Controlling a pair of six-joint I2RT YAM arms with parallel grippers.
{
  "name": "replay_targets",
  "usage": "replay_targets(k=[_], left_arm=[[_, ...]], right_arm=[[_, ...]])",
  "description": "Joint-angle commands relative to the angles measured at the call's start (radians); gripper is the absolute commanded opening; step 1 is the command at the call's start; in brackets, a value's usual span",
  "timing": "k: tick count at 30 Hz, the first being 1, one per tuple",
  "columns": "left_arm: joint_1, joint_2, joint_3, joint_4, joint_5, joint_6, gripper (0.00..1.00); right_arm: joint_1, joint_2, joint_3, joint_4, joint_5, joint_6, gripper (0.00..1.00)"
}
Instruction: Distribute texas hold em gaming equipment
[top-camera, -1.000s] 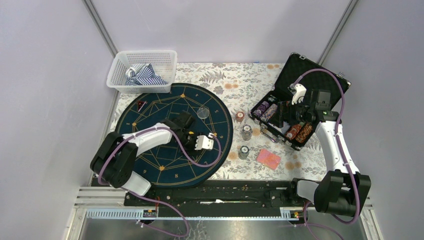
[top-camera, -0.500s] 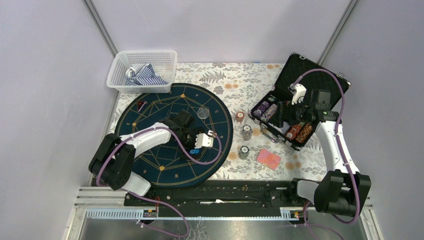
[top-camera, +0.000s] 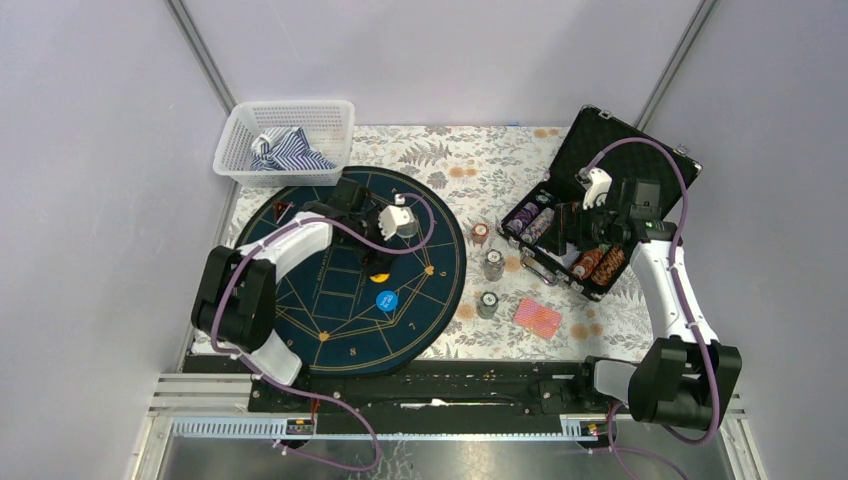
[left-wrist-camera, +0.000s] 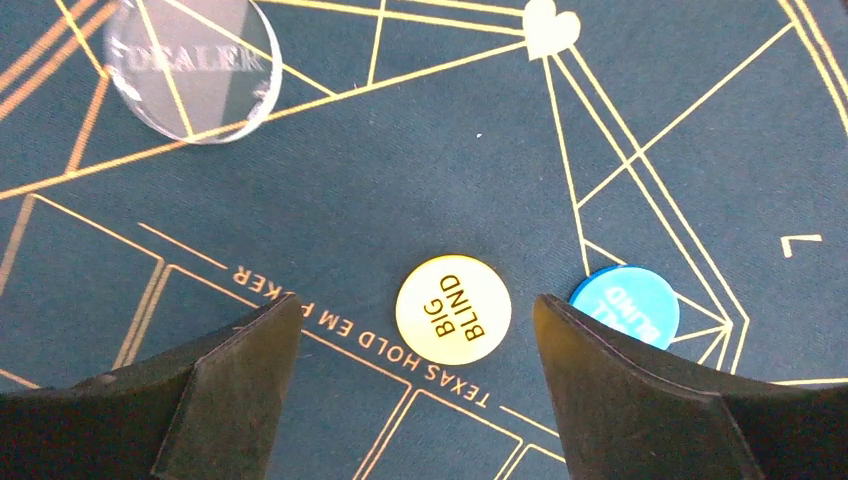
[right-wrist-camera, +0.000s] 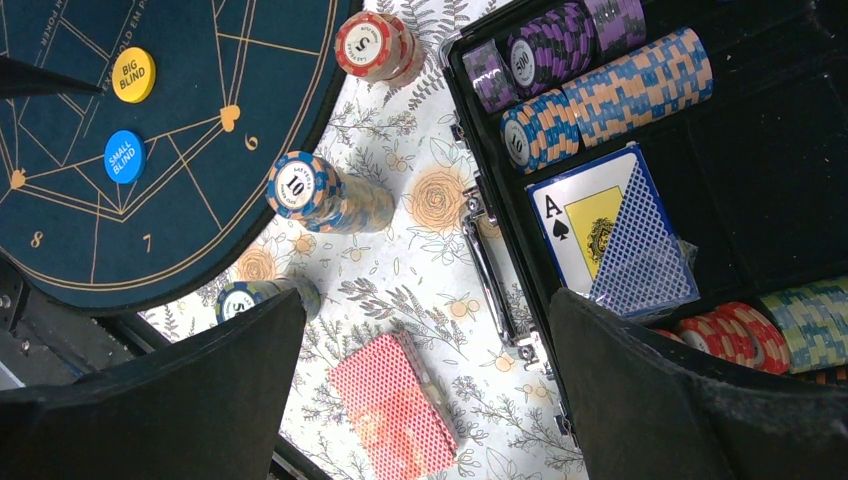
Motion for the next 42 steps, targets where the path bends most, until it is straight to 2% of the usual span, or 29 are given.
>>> replay_targets(k=[1,13,22,29,36,42], left_arm=[[-0.009,0.041,-0.016,0.069,-0.07,-0.102,0.89],[-0.064,0.09,-0.075,0.128,-0.174,-0.144,0.87],[-0.061,0.115,-0.094,0.106,-0.249,-0.143,0.73],[-0.052,0.098,-0.126,0.076,-0.274,-0.132,0.8],[-0.054,0.079,-0.132,0.051,-0.29,-0.149,0.67],[-0.074,0.043,-0.145,0.034,-0.332,-0.165,0.74]], right_arm=[[0.001,0.01,0.001,0.002,-0.026,-0.018,1.0],[0.001,0.022,0.002,0.0,-0.024,-0.022,1.0],[0.002,0.021,0.002,0.0,-0.024,-0.025,1.0],[0.001,0.025,0.004,0.001,-0.027,-0.025,1.0],[0.001,0.02,0.001,0.002,-0.019,-0.027,1.0],[0.001,0.02,0.002,0.002,-0.018,-0.027,1.0]])
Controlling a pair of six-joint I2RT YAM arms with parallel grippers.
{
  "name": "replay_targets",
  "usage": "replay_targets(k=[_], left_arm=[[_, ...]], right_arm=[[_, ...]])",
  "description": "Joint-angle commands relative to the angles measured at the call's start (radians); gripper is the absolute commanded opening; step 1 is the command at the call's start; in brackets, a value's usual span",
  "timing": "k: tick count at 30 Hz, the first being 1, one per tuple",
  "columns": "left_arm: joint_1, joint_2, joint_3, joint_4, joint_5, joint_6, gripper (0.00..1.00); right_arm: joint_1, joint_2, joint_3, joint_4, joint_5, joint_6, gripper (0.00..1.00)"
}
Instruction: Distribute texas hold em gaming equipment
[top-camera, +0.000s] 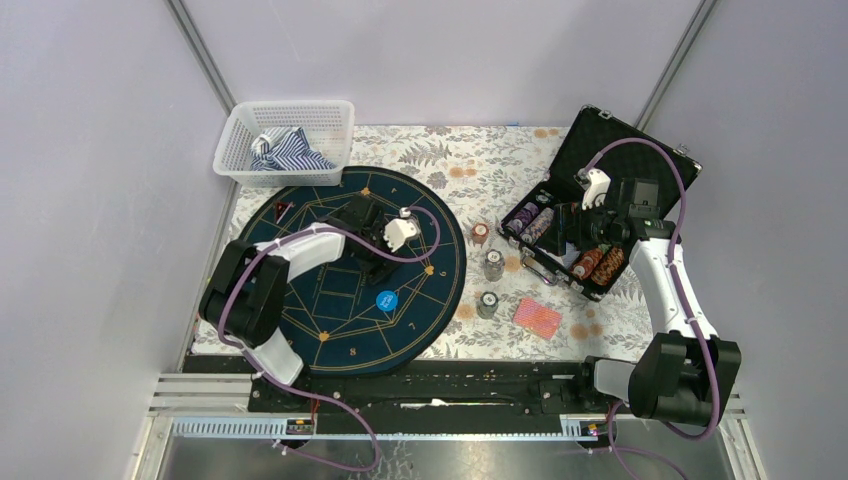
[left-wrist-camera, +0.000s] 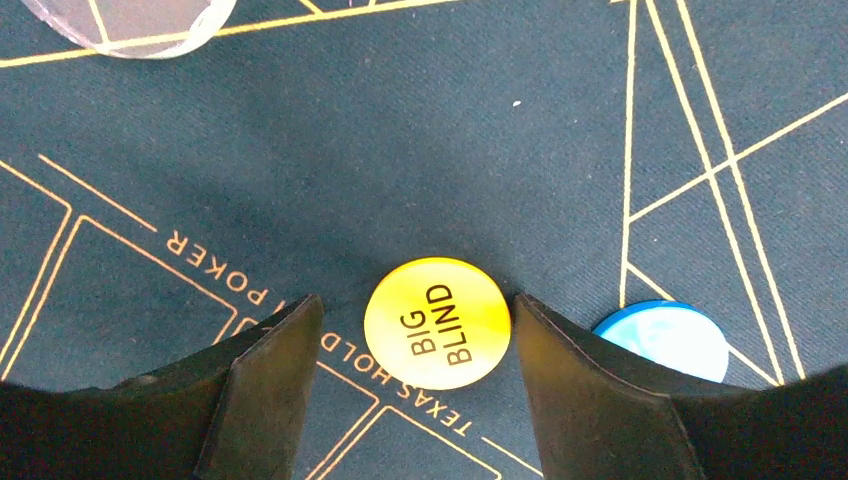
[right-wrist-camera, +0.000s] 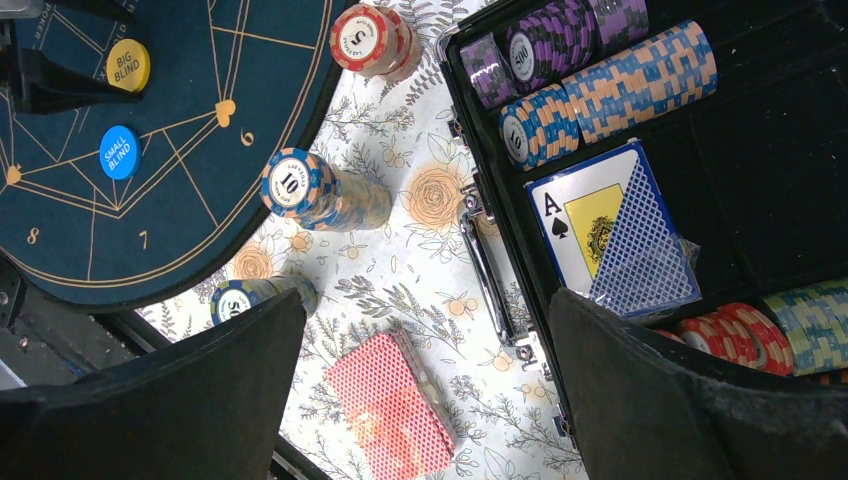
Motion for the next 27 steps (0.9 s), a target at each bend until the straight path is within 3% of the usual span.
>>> replay_targets(k=[1,6,11,15,27], left_arm=[[-0.006,-0.029,-0.045,-0.091,-0.118,-0.001,0.75],[-0.01,-0.019,-0.054,-0.095,-0.134,-0.009,0.72],[-0.013,-0.006,-0.049,-0.091,-0.128,-0.023,0.55],[-0.003,-0.017,-0.02,-0.105,-0.149,-0.055,0.49],[0.281,-0.089,0.163,-0.286,-0.099,-0.044,0.46]], right_arm=[[0.001,-0.001,0.003,0.002,-0.019,-0.018,1.0],[0.001,-0.005,0.001,0.002,-0.018,-0.019,1.0],[0.001,-0.005,0.001,0.003,-0.016,-0.02,1.0],[0.001,-0.007,0.001,0.002,-0.017,-0.021,1.0],[0.001,0.008,0.004,0.0,-0.025,-0.013,1.0]])
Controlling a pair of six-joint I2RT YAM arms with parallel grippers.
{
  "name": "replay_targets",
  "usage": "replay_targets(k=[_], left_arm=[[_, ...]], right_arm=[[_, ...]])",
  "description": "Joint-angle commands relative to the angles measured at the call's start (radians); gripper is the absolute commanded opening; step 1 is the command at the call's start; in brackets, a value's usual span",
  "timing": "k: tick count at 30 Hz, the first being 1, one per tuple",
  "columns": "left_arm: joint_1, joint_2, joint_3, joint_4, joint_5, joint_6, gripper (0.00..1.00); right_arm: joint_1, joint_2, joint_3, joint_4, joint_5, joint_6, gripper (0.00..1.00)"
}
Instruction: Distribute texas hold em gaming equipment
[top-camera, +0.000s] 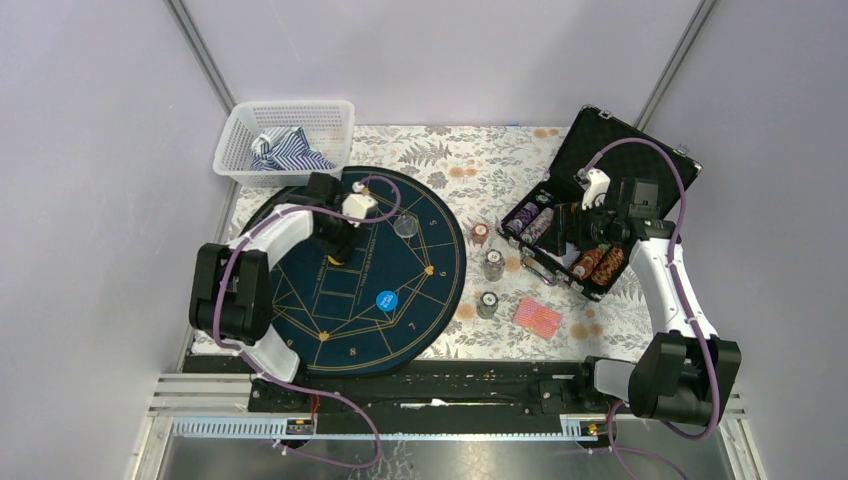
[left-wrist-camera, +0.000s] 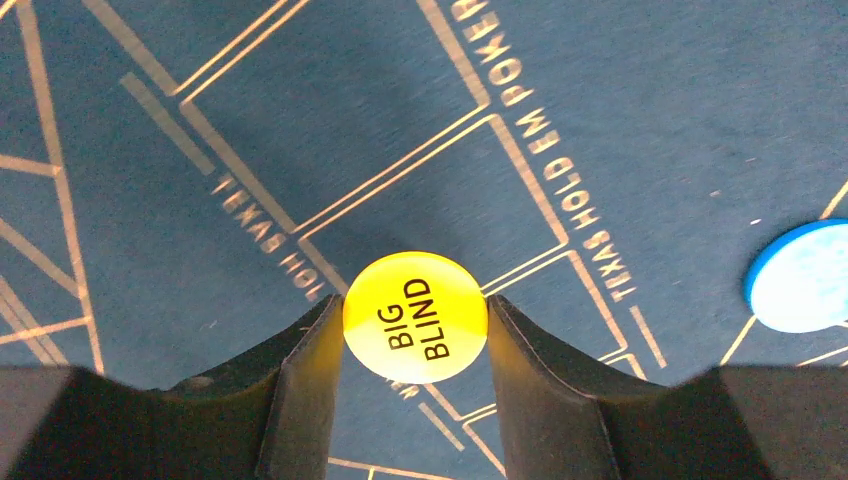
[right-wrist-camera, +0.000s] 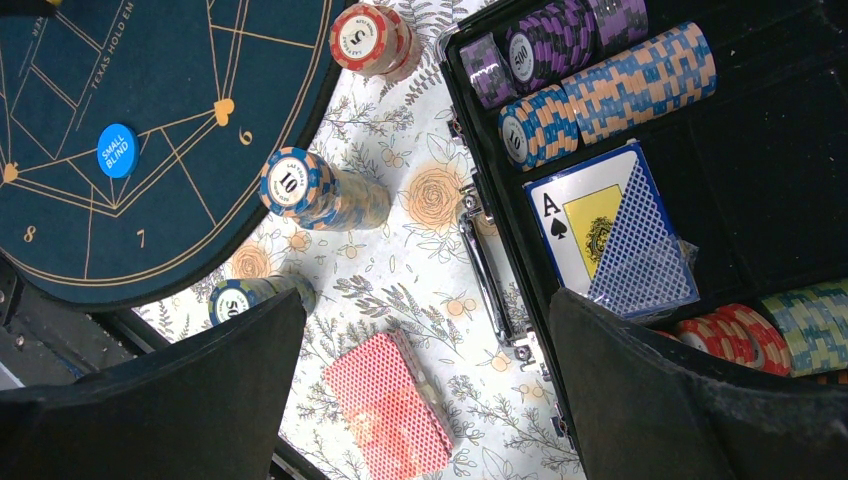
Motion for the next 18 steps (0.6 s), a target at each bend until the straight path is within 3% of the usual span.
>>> replay_targets(k=[1,12,18], left_arm=[[0.109,-0.085,0.041,-0.087,-0.001,0.037,0.47],[0.465,-0.18,-0.055,-0.095,0.056,0.221,0.46],[0.546,-0.129,-0.035,-0.042,0.071,0.283,0.46]], right_arm=[[0.001,0.008,0.004,0.0,-0.022,-0.004,1.0],[0.001,0.045,0.031,-0.024,-0.004,-0.026,1.0],[0.001,0.07,0.047,-0.031,0.029,-0.05,1.0]])
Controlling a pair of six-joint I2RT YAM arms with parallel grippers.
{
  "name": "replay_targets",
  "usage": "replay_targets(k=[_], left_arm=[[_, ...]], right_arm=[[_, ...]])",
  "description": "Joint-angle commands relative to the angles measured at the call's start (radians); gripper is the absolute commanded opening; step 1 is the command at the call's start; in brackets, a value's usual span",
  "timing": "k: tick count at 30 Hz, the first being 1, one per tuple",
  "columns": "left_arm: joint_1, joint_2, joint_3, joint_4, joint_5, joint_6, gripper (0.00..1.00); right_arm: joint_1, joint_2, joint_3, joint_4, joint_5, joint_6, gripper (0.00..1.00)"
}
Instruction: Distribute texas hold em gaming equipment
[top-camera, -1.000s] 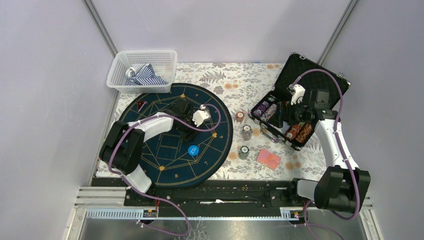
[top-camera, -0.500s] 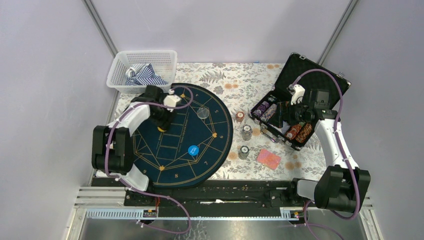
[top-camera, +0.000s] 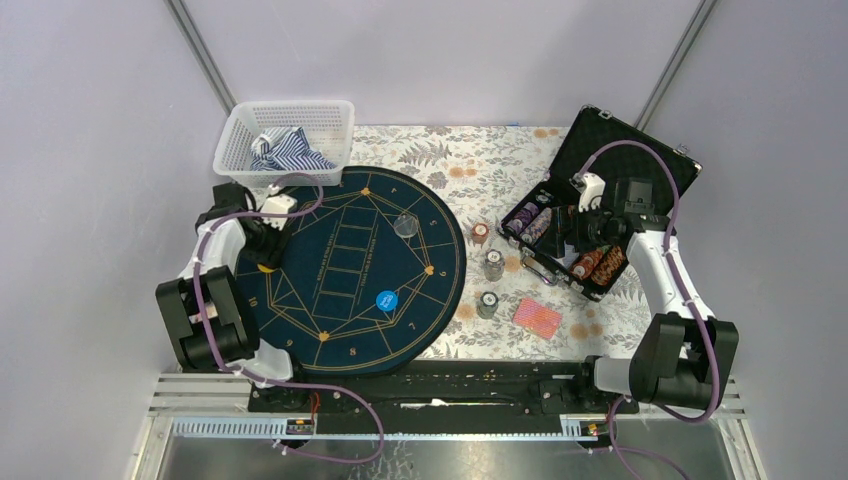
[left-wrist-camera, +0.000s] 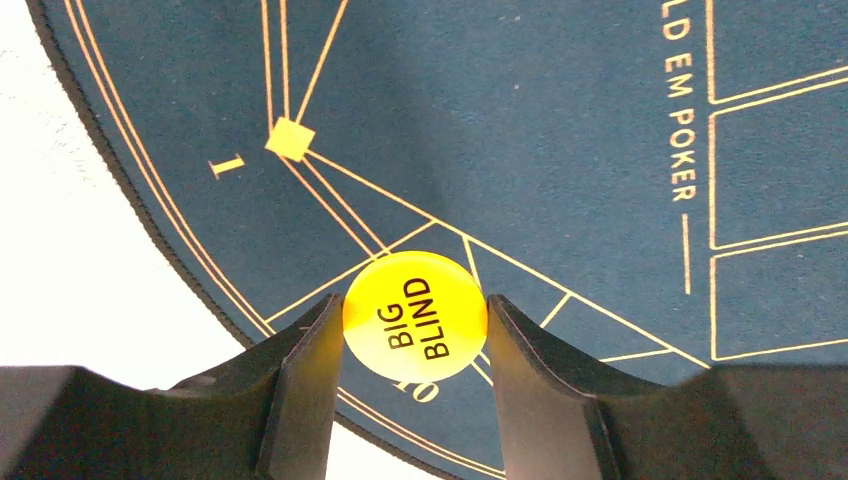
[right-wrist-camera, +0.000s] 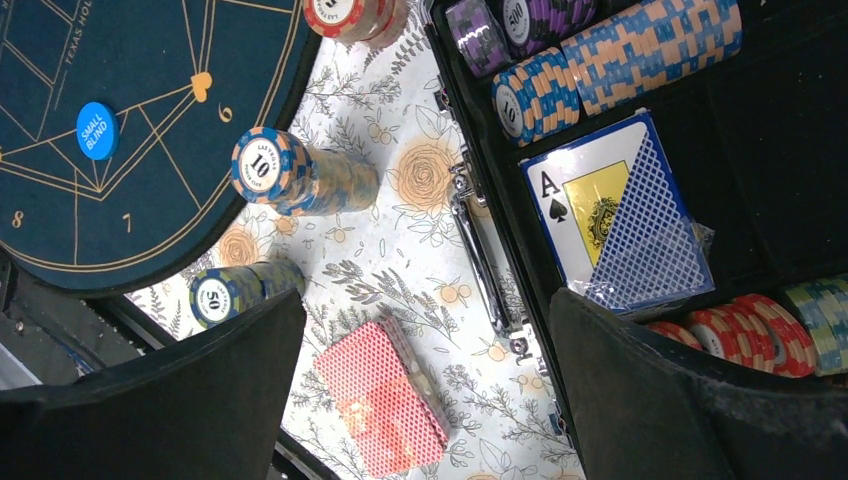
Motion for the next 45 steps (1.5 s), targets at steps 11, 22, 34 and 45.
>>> replay_targets(k=[11,22,34,45], left_arm=[[0.026,0.196,0.11,0.146,0.019,0.062,0.47],[0.023,0.285,0.164,0.173,0.044,0.048,0.51],[-0.021,0.306,0.155,0.174,0.065,0.027,0.54],[-0.05,0.067,-0.009,0.079,0.085,0.09,0.52]], right_arm=[[0.002,0.012,0.044,0.006,0.046,-0.015,1.0],[0.001,0.019,0.036,0.017,0.043,-0.006,1.0],[0.002,0.027,0.034,0.018,0.041,-0.007,1.0],[0.001,0.034,0.039,0.014,0.042,-0.012,1.0]])
